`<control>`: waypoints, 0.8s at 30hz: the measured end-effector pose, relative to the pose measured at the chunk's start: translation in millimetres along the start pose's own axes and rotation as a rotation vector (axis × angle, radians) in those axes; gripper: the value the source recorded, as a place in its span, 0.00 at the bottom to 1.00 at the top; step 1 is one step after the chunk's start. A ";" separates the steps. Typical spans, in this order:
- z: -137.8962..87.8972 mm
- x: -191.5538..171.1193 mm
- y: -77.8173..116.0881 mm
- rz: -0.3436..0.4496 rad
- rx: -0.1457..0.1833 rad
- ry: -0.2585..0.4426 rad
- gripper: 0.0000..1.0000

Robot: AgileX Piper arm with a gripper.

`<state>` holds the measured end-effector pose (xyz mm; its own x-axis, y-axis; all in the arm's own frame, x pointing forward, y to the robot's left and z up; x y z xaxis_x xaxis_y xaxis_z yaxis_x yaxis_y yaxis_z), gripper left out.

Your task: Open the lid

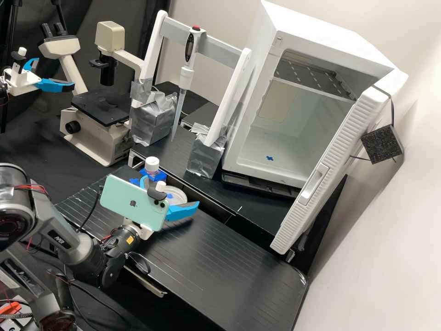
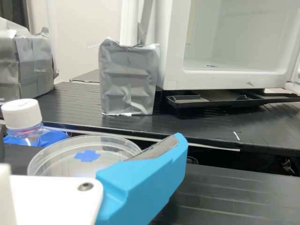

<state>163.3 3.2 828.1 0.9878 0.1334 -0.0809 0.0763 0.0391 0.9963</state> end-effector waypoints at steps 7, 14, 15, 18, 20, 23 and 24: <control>0.7 0.4 -1.5 -0.014 0.001 0.000 1.00; 4.3 2.3 -5.0 -0.038 0.005 -0.012 1.00; 4.8 2.4 -5.3 -0.039 0.004 -0.014 1.00; 5.8 2.8 -5.9 -0.043 -0.002 -0.017 0.00; 5.9 2.8 -6.0 -0.044 -0.001 -0.018 0.00; 5.9 2.8 -6.0 -0.044 -0.001 -0.018 0.00; 5.9 2.8 -6.0 -0.044 -0.001 -0.018 0.00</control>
<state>166.4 -2.5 822.1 0.9857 0.1139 -0.1241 0.1196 0.0458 0.9918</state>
